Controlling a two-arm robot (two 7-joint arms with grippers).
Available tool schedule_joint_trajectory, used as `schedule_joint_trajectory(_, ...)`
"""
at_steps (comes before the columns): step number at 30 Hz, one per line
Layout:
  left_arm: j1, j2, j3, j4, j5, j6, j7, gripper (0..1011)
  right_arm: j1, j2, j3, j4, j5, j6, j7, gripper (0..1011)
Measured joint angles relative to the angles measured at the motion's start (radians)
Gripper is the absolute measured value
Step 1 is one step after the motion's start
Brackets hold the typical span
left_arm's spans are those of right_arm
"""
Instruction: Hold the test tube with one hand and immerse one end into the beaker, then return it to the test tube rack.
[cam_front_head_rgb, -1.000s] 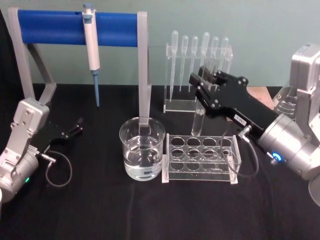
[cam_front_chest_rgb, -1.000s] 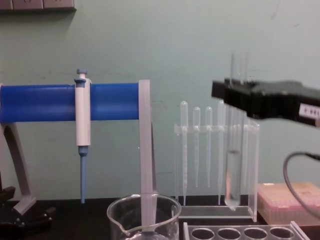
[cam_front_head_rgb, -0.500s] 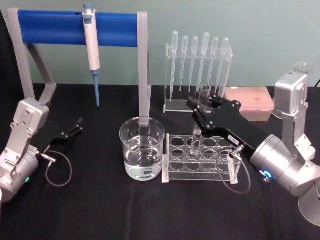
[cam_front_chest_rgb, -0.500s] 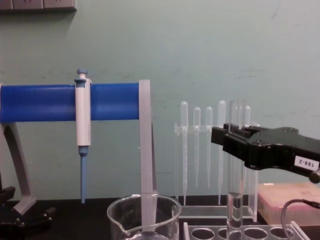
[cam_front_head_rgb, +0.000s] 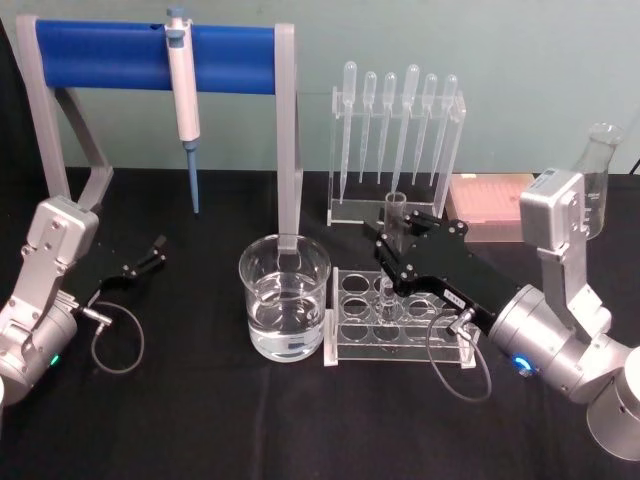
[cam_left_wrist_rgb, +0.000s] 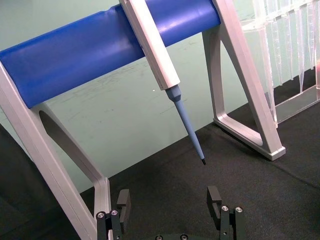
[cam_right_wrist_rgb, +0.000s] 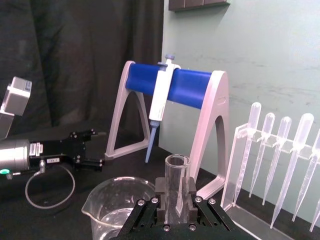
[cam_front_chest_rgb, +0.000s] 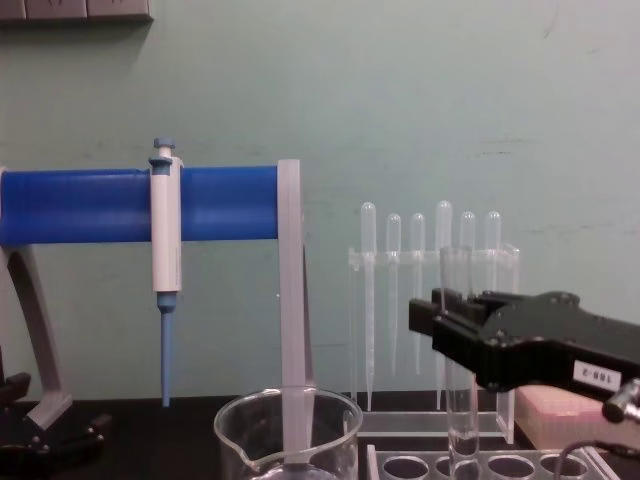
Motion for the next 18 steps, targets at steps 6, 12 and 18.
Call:
schedule_joint_trajectory(6,0.000,0.000,0.000,0.000,0.000,0.000,0.000,1000,0.005,-0.005,-0.004,0.031,-0.013,-0.008,0.011,225)
schedule_joint_trajectory(12,0.000,0.000,0.000,0.000,0.000,0.000,0.000,1000,0.019,-0.004,-0.019,0.053,-0.041,0.000,0.020,225)
schedule_joint_trajectory(18,0.000,0.000,0.000,0.000,0.000,0.000,0.000,1000,0.032,0.004,-0.036,0.054,-0.071,0.024,0.028,227)
